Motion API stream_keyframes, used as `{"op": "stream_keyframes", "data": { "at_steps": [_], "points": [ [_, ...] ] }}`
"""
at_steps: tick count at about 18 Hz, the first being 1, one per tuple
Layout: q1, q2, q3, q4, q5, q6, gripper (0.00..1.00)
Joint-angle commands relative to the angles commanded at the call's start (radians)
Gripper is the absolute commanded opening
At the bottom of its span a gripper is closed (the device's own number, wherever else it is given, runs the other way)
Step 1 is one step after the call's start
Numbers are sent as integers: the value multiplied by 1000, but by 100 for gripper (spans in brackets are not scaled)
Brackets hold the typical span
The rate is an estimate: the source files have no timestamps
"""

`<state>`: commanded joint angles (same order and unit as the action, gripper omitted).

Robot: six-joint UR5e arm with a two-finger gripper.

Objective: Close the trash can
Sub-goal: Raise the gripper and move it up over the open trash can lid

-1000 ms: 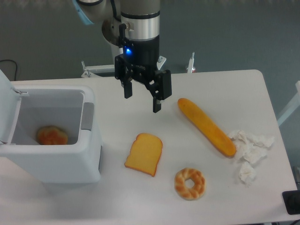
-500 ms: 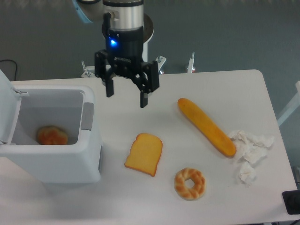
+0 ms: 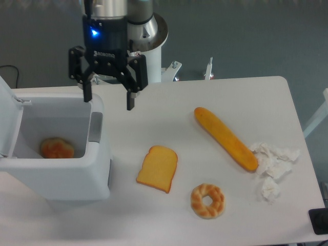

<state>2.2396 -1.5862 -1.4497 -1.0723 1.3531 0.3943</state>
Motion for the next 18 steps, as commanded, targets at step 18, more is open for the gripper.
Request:
{"op": "stream_keyframes", "data": {
  "at_steps": [18],
  "points": [
    [-54,67,2,0,-316,-137,100]
  ]
}}
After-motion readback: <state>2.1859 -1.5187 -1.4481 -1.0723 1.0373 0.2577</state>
